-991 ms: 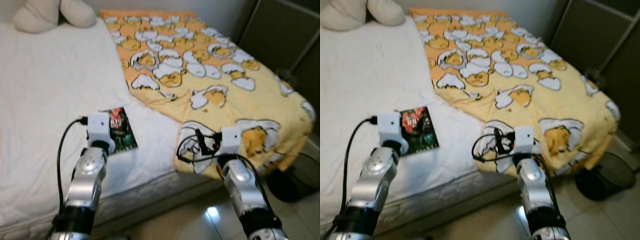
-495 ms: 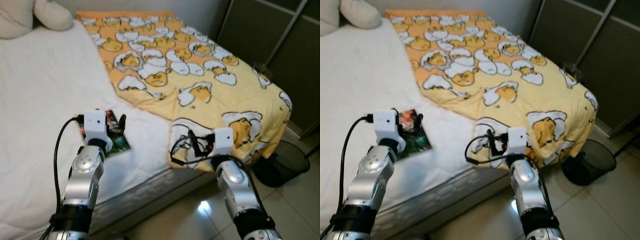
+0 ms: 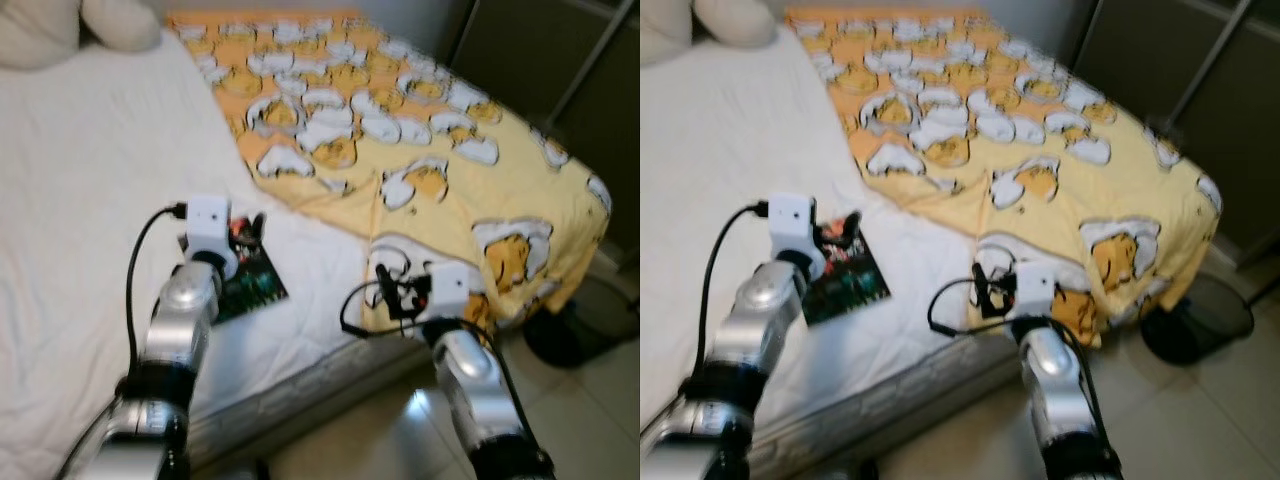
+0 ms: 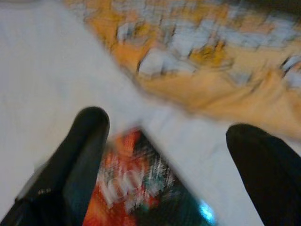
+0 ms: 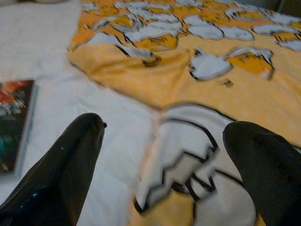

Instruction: Clean up the room

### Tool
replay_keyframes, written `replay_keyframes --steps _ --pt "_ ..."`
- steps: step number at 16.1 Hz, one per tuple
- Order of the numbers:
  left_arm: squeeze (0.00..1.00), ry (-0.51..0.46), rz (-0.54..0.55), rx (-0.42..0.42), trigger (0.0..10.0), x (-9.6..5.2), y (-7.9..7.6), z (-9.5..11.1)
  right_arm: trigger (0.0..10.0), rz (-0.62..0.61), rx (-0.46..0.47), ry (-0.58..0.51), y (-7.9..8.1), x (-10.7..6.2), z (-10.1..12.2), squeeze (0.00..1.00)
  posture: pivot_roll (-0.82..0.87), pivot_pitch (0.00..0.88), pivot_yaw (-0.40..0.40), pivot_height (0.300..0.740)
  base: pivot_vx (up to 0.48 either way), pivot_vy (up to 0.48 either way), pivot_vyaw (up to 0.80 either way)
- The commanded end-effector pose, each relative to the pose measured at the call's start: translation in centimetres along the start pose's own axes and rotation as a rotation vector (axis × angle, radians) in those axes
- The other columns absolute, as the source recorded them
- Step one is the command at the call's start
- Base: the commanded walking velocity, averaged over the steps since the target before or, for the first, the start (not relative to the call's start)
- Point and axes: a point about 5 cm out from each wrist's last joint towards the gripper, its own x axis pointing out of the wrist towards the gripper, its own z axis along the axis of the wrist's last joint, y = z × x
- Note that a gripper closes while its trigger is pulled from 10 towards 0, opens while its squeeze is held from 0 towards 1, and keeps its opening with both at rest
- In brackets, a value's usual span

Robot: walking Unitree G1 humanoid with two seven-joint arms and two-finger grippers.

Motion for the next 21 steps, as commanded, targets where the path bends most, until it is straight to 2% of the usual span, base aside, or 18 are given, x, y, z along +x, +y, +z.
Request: replay_keyframes --steps 1,2,4,5,8,9,11,14,16,18,20,21 --pt "0.0 0.038 0.018 -0.011 10.0 0.4 0.1 -0.6 10.0 -0.013 -0.006 0.021 -0.9 -0.9 -0.3 0.0 -0.02 0.109 -0.099 0.74 0.0 0.0 0.0" --pt "0.0 0.071 0.057 -0.027 10.0 0.9 0.7 -0.8 10.0 -0.014 -0.023 0.046 -1.4 -2.2 -0.7 0.0 -0.05 0.136 -0.103 0.74 0.0 0.0 0.0" --pt "0.0 0.085 0.084 -0.032 10.0 1.1 1.3 -0.8 10.0 -0.017 -0.034 0.057 -1.8 -3.4 -0.9 0.0 -0.07 0.156 -0.1 0.74 0.0 0.0 0.0" --pt "0.0 0.102 0.12 -0.028 10.0 1.2 2.2 -1.2 10.0 -0.03 -0.049 0.072 -2.3 -4.5 -0.9 0.0 -0.12 0.204 -0.105 0.74 0.0 0.0 0.0" --pt "0.0 0.089 0.205 0.011 10.0 0.9 4.0 -1.1 10.0 -0.041 -0.073 0.1 -2.7 -6.6 -0.5 0.0 -0.17 0.234 -0.117 0.74 0.0 0.0 0.0" --pt "0.0 0.052 0.251 0.059 10.0 0.6 4.8 -0.8 10.0 -0.037 -0.083 0.107 -2.9 -7.2 -0.4 0.0 -0.18 0.241 -0.119 0.74 0.0 0.0 0.0" --pt "0.0 0.028 0.305 0.116 10.0 0.0 5.7 -0.8 10.0 -0.047 -0.09 0.12 -3.3 -7.8 -0.5 0.0 -0.18 0.249 -0.12 0.74 0.0 0.0 0.0" --pt "0.0 0.085 0.411 0.102 10.0 -1.0 7.5 -2.4 10.0 -0.012 -0.075 0.134 -2.9 -8.2 -0.1 0.0 -0.18 0.252 -0.133 0.74 0.0 0.0 0.0" --pt "0.0 0.014 0.49 0.127 10.0 -1.6 9.2 -1.3 10.0 0.065 -0.073 0.157 -2.2 -8.1 -0.1 0.0 -0.16 0.247 -0.146 0.74 0.0 0.0 0.0" --pt "0.0 -0.038 0.547 0.125 10.0 -2.5 10.6 -0.6 10.0 0.072 -0.069 0.161 -2.2 -7.7 0.0 0.0 -0.14 0.236 -0.147 0.74 0.0 0.0 0.0" --pt "0.0 -0.027 0.599 0.097 10.0 -3.5 12.2 -0.9 10.0 0.086 -0.06 0.16 -1.9 -7.1 0.0 0.0 -0.11 0.226 -0.146 0.74 0.0 0.0 0.0" --pt "0.0 -0.019 0.61 0.09 10.0 -3.7 12.5 -1.1 10.0 0.091 -0.058 0.161 -1.8 -6.9 -0.1 0.0 -0.1 0.223 -0.146 0.74 0.0 0.0 0.0"
